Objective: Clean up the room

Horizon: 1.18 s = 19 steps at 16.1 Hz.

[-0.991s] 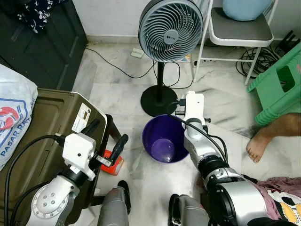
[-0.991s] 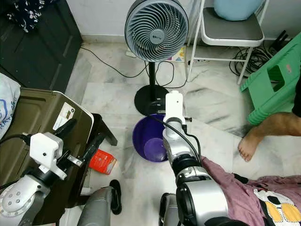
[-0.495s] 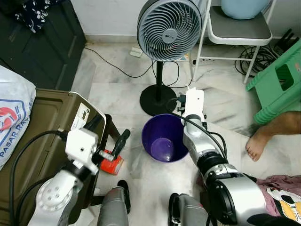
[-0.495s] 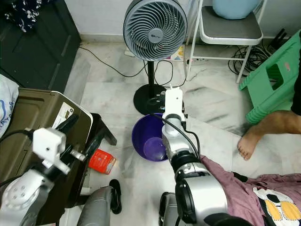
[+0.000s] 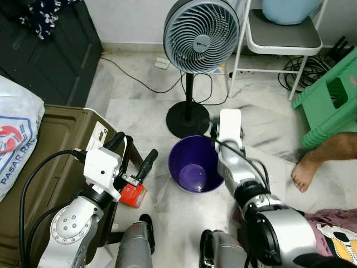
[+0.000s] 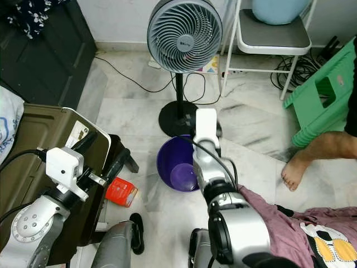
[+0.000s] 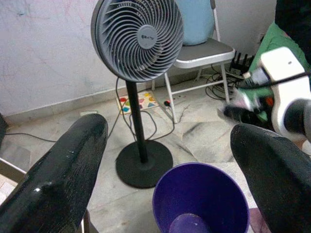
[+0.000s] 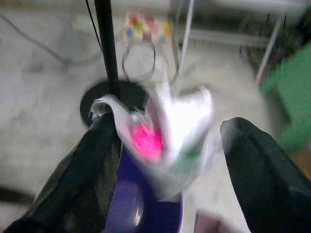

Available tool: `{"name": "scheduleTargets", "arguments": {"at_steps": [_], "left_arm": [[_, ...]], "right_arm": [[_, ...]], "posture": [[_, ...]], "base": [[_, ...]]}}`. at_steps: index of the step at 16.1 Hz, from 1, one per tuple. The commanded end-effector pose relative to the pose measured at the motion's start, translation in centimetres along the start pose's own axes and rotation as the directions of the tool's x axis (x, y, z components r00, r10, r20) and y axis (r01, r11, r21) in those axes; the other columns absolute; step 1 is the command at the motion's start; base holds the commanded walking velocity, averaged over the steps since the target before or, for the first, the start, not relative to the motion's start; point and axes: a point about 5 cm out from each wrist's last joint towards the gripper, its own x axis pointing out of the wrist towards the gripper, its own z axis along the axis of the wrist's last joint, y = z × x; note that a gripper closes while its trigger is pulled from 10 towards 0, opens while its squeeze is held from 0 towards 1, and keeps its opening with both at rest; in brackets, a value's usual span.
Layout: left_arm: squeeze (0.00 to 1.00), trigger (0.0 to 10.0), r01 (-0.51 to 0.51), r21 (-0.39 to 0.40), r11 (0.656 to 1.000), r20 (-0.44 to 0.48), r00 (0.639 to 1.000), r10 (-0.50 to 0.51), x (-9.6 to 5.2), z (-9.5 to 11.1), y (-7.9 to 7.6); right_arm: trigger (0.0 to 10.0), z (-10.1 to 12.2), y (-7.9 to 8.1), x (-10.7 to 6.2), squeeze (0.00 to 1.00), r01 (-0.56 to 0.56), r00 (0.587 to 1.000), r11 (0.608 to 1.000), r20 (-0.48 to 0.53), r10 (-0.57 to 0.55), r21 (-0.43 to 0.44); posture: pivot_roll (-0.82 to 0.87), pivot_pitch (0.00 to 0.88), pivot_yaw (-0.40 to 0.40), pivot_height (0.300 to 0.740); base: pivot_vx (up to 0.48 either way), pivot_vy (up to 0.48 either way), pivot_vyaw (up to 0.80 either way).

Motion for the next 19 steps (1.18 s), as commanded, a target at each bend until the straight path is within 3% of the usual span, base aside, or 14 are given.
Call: {"name": "scheduleTargets", "arguments": {"at_steps": [1,9,12,15,16,19], "left_arm": [[0.00,10.0,0.007,0.011,1.000,-0.014,1.000,-0.006,-0.2,-0.3,0.0],[0.00,10.0,0.013,0.018,1.000,-0.015,1.000,-0.013,0.0,-0.3,0.0],[0.00,10.0,-0.008,0.018,1.000,-0.002,1.000,0.008,0.5,-0.5,0.1],[0.00,10.0,-0.047,0.027,0.999,0.035,0.998,0.046,1.7,-0.6,0.1],[0.00,10.0,-0.082,0.027,0.996,0.054,0.995,0.081,2.4,-0.6,0.3],[0.00,10.0,-0.153,0.010,0.988,0.066,0.986,0.152,3.9,-1.0,1.1]], "right_arm": [[10.0,-1.1,0.2,-0.3,1.00,-0.005,0.999,1.000,-0.046,0.005,0.014],[10.0,0.3,-0.5,0.2,1.00,0.025,1.000,1.000,0.018,-0.025,0.012],[10.0,0.9,0.0,0.0,1.00,-0.040,0.997,0.998,0.068,0.036,0.055],[10.0,0.5,0.8,-0.8,1.00,-0.177,0.979,0.983,0.112,0.171,0.045],[10.0,0.5,0.7,-1.2,0.00,-0.217,0.966,0.976,0.152,0.211,0.022],[10.0,1.4,-0.1,-1.1,0.00,-0.228,0.955,0.974,0.195,0.224,-0.004]], "posture": [[0.13,0.208,0.035,0.740],[0.13,0.207,0.051,0.740],[0.11,0.180,0.039,0.740],[0.08,0.134,0.018,0.740],[0.07,0.100,0.006,0.740],[0.03,0.030,-0.008,0.740]], "base": [[0.000,0.000,0.00],[0.000,0.000,0.00],[0.000,0.000,0.00],[0.000,0.000,0.00],[0.000,0.000,0.00],[0.000,0.000,0.00]]}}
